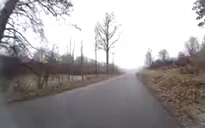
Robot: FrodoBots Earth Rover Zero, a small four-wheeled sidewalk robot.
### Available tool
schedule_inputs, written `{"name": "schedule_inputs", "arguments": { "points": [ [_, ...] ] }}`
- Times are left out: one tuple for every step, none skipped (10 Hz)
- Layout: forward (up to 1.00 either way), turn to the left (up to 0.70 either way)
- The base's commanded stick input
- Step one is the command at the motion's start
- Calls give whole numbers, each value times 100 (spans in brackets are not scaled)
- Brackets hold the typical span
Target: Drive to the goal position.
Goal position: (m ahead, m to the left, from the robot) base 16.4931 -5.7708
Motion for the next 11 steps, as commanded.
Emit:
{"name": "schedule_inputs", "arguments": {
  "points": [
    [70, 0],
    [70, 0],
    [70, -8],
    [70, -26],
    [70, 0],
    [70, 0],
    [70, 0],
    [70, -29],
    [70, -35],
    [70, -35],
    [70, -35]
  ]
}}
